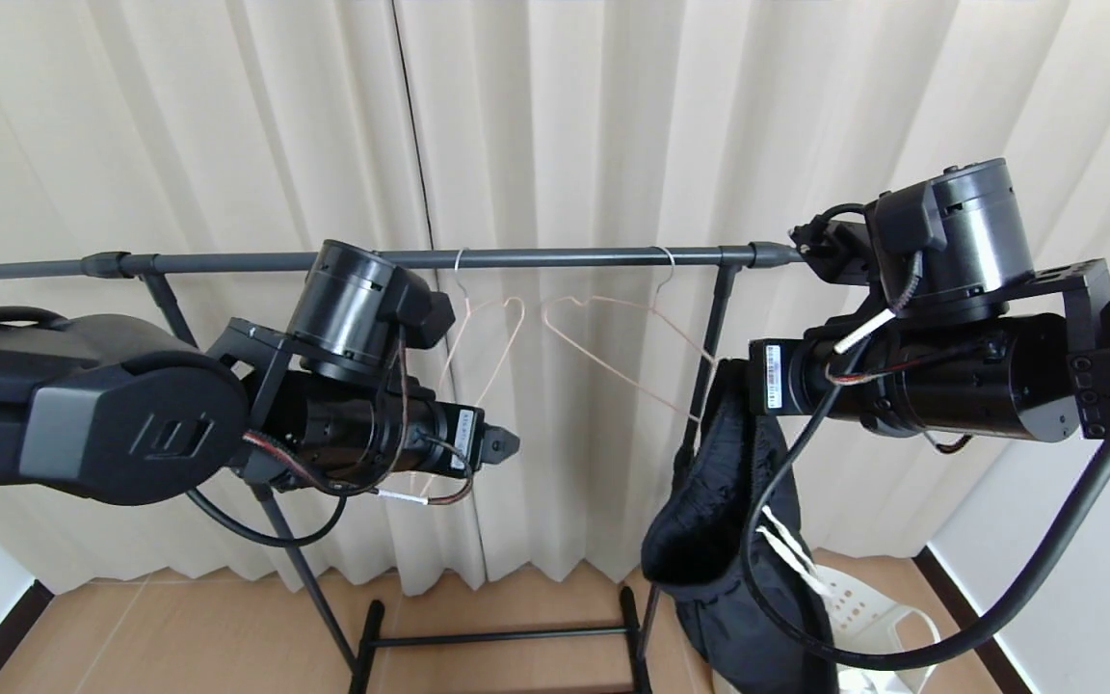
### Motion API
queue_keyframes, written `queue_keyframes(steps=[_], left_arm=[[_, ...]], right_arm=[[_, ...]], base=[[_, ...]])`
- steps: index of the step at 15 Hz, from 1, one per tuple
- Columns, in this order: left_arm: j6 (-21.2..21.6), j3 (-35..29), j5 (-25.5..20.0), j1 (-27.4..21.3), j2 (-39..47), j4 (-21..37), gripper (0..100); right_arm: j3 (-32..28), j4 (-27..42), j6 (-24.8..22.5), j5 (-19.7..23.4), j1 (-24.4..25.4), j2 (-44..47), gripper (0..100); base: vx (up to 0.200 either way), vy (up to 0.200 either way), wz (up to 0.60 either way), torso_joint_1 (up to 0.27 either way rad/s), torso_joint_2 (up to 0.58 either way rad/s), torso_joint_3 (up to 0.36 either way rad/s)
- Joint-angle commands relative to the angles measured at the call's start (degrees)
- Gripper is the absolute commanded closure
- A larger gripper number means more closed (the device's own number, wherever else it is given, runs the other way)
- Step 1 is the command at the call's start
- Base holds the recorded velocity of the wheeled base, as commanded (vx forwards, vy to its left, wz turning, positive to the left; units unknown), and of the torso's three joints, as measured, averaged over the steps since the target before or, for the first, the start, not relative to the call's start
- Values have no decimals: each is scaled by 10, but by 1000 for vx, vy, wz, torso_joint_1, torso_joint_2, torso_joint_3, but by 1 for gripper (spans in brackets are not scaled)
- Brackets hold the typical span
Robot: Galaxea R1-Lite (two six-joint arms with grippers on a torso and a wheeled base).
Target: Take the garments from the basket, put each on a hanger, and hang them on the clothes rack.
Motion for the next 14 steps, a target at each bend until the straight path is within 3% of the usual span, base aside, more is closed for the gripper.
queue_keyframes(steps=[1, 4, 9, 14], left_arm=[[0, -4, 3, 19, 7, -12, 0], [-1, -15, 13, 42, 43, -32, 0], [-5, -105, 64, 71, 156, -52, 0], [-23, -183, 78, 73, 223, -53, 0]], right_arm=[[2, 0, 0, 0, 0, -6, 100], [8, 3, -2, -1, 0, -18, 100], [11, 2, -1, -2, 1, -15, 100], [11, 1, -1, -2, 3, -14, 100]], base=[[0, 0, 0, 0, 0, 0], [0, 0, 0, 0, 0, 0], [0, 0, 0, 0, 0, 0], [0, 0, 0, 0, 0, 0]])
